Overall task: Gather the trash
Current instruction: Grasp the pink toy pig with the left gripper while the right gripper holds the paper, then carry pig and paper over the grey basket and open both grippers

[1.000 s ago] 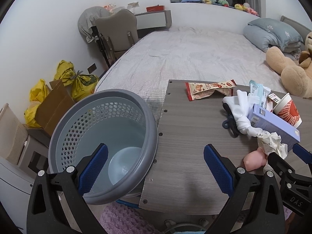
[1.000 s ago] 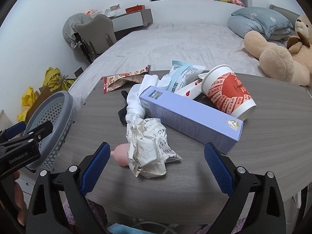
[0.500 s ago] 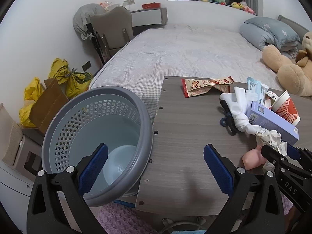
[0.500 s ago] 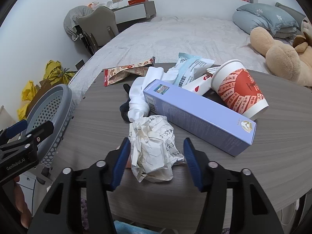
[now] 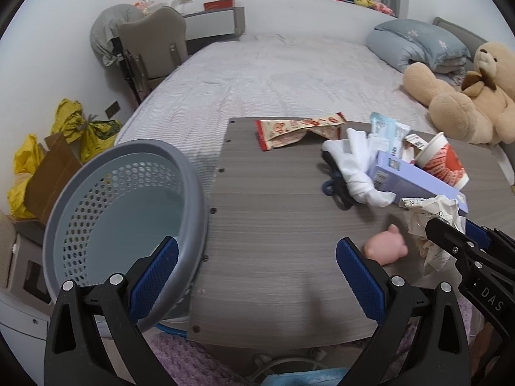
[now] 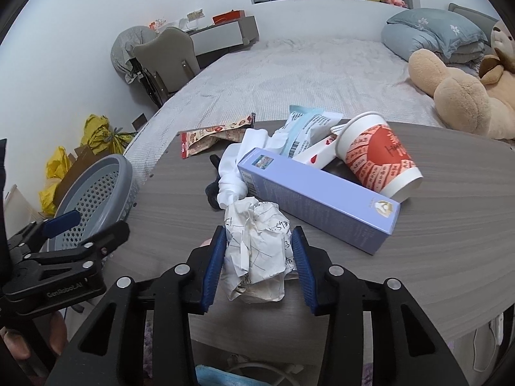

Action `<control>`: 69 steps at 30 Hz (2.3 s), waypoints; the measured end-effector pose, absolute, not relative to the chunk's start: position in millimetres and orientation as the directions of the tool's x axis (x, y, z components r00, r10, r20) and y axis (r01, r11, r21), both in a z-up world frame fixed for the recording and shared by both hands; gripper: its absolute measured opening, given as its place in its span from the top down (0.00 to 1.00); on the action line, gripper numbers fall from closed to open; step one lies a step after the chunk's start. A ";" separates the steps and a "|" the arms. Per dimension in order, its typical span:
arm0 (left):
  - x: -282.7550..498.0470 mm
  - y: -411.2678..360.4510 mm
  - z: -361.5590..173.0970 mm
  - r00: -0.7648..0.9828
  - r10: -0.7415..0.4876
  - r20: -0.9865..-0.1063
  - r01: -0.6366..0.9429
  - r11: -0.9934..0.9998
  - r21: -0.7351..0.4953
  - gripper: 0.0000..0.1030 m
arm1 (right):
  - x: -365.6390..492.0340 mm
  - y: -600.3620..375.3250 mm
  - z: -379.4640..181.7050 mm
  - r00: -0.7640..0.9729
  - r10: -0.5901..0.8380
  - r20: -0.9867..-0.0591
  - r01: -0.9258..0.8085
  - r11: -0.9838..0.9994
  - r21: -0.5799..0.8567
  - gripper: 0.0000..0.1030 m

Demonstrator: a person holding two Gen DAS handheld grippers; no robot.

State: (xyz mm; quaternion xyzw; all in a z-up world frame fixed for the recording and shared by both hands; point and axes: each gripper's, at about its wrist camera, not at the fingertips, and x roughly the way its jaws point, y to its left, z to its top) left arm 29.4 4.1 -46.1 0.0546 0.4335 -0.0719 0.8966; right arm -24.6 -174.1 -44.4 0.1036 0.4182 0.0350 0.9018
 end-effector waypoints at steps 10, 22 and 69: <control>28.3 -40.2 -52.2 0.578 -0.190 -0.793 0.318 0.948 0.005 0.06 | -67.9 -212.6 -24.3 0.687 0.094 -0.721 0.095 0.971 0.217 0.61; 40.3 -88.3 -79.2 0.475 -0.263 -0.840 0.420 0.906 -0.046 0.06 | -87.9 -251.9 -33.2 0.697 0.066 -0.714 0.173 0.951 0.256 0.61; 46.7 70.1 -32.8 0.655 -0.060 -0.753 0.097 0.995 0.005 0.55 | -2.3 -110.9 -10.4 0.660 0.314 -0.682 -0.181 0.948 0.262 0.71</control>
